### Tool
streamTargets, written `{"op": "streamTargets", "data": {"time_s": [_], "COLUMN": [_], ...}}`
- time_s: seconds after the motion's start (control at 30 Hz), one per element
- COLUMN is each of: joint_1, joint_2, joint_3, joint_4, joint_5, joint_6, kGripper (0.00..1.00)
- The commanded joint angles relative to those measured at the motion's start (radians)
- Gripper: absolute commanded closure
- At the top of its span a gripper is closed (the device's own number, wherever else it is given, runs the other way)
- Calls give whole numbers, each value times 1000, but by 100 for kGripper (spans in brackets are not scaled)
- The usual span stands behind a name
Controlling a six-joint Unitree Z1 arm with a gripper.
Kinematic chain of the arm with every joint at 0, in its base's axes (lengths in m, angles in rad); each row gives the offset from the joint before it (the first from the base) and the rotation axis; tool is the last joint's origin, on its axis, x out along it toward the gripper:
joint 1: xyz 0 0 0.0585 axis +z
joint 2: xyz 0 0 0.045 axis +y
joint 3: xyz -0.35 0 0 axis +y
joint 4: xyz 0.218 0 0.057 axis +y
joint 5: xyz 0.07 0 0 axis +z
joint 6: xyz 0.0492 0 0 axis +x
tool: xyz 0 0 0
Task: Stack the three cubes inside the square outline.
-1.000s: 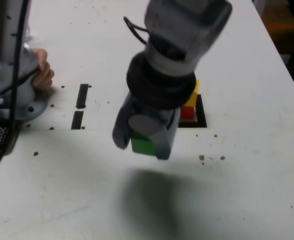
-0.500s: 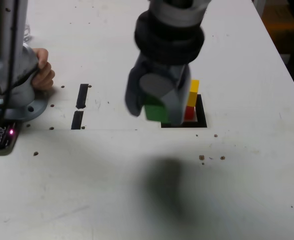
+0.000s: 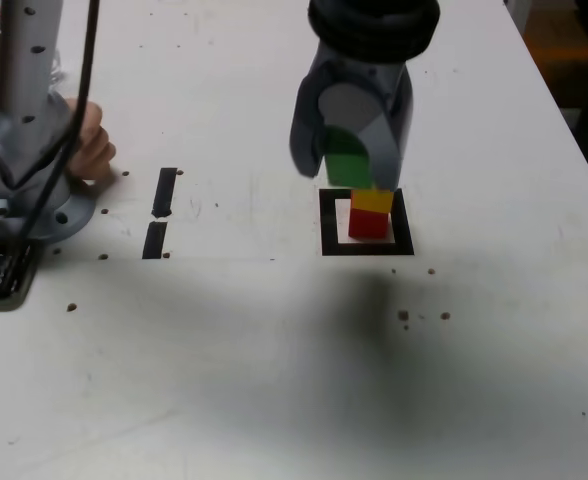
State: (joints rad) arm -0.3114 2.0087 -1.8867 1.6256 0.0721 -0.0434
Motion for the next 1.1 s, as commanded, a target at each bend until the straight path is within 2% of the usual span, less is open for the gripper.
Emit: {"op": "streamTargets", "data": {"time_s": [0.0,0.2,0.67,1.07], "joint_1": [17,62,95,123], "joint_2": [0,21,93,114], "joint_3": [-7,-17,-52,-53], "joint_4": [14,16,14,14], "joint_5": [7,15,16,20], "joint_6": [13,55,85,101], "kGripper": [79,79,78,73]}}
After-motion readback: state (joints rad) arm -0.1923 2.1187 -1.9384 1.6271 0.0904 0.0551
